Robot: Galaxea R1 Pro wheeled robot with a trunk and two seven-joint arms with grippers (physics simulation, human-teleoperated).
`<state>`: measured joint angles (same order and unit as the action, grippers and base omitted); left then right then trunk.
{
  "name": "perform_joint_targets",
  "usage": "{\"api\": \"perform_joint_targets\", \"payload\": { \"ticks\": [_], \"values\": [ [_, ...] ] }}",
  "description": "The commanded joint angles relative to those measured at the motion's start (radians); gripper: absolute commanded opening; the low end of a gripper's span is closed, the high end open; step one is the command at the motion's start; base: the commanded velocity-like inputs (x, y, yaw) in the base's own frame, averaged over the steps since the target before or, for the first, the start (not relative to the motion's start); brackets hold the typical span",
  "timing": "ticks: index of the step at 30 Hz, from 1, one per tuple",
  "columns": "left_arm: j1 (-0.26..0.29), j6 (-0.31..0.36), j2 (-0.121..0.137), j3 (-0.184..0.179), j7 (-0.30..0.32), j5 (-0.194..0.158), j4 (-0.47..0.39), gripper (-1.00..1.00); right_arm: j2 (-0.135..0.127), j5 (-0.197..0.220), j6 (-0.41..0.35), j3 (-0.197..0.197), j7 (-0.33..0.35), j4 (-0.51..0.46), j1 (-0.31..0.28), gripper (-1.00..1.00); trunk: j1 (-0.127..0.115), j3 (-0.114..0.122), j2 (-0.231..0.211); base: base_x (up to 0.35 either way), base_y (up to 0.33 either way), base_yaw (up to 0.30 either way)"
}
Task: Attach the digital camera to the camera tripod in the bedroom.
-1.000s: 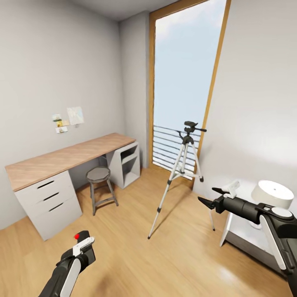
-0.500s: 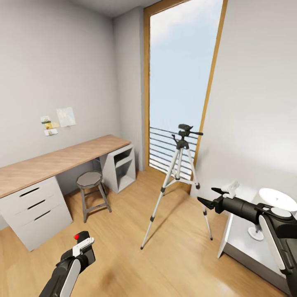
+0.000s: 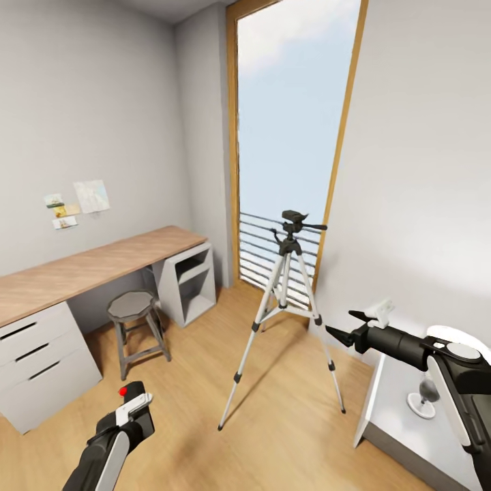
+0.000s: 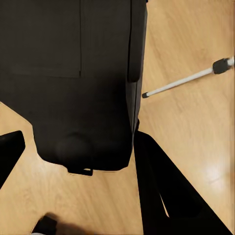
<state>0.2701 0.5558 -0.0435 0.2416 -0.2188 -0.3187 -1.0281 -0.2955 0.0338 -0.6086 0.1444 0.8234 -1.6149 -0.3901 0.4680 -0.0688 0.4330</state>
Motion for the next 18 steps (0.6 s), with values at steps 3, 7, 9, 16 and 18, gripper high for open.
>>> {"api": "perform_joint_targets", "payload": {
  "ticks": [3,7,9,16,18],
  "values": [
    [-0.017,0.019,-0.001,0.004,-0.004,-0.008,-0.042,-1.0,0.0,0.003,-0.008,-0.001,0.003,0.0,-0.001,1.0,0.001,-0.002,0.002,0.256,-0.236,0.0],
    [-0.027,0.028,-0.001,0.019,-0.004,-0.009,-0.068,-1.0,-0.001,0.003,-0.008,-0.003,0.003,0.0,-0.001,1.0,0.001,-0.002,0.002,0.253,-0.241,0.001],
    [-0.029,0.03,-0.001,0.023,-0.004,-0.009,-0.077,-1.0,-0.001,0.003,-0.008,-0.003,0.003,0.0,0.0,1.0,0.001,-0.002,0.002,0.249,-0.246,0.028],
    [-0.044,0.033,-0.001,0.03,-0.004,-0.01,-0.105,-1.0,-0.001,0.002,-0.008,-0.003,0.003,0.0,0.004,1.0,0.001,-0.001,0.002,0.245,-0.248,0.166],
    [-0.045,0.034,-0.001,0.031,-0.004,-0.01,-0.106,-1.0,-0.001,0.002,-0.008,-0.003,0.003,0.0,0.005,1.0,0.001,0.0,0.002,0.243,-0.25,0.216]
  ]
}}
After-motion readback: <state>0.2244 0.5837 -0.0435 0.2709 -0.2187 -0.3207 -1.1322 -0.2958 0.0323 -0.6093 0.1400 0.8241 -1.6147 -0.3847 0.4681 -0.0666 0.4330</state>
